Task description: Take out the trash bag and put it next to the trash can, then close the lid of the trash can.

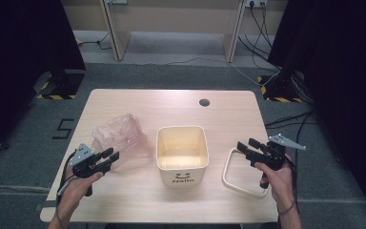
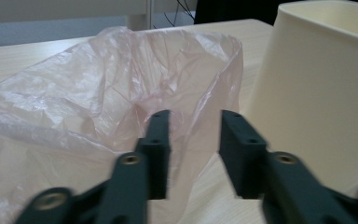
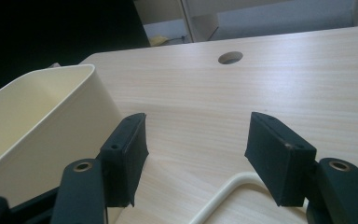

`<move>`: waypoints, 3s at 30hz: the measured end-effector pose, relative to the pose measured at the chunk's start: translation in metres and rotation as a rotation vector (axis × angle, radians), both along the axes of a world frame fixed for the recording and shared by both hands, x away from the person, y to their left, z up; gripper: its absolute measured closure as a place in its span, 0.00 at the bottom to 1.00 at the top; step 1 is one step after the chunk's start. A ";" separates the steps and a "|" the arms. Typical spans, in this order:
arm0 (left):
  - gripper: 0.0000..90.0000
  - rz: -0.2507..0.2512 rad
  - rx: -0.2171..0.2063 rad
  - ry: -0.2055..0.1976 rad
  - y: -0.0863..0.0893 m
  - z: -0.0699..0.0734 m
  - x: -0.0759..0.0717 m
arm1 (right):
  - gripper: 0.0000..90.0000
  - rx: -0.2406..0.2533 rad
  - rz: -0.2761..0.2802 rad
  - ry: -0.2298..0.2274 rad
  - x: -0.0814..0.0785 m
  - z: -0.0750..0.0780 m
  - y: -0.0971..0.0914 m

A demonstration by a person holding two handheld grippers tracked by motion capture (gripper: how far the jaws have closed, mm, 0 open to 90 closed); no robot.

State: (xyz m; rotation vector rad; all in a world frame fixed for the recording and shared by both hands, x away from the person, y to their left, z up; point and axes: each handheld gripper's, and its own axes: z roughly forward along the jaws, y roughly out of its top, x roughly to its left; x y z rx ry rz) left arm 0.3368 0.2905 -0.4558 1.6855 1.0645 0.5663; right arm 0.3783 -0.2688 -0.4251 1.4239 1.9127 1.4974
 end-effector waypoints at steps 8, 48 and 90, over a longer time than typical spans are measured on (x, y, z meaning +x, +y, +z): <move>0.29 0.063 0.011 -0.039 -0.003 0.014 -0.016 | 0.41 -0.024 -0.011 0.017 -0.007 -0.009 -0.006; 0.20 0.009 0.232 0.250 -0.015 -0.068 -0.039 | 0.37 -0.147 -0.192 0.089 -0.020 -0.044 -0.053; 0.17 0.021 0.254 0.255 -0.017 -0.068 -0.038 | 0.55 -0.315 -0.288 0.189 -0.007 -0.087 -0.070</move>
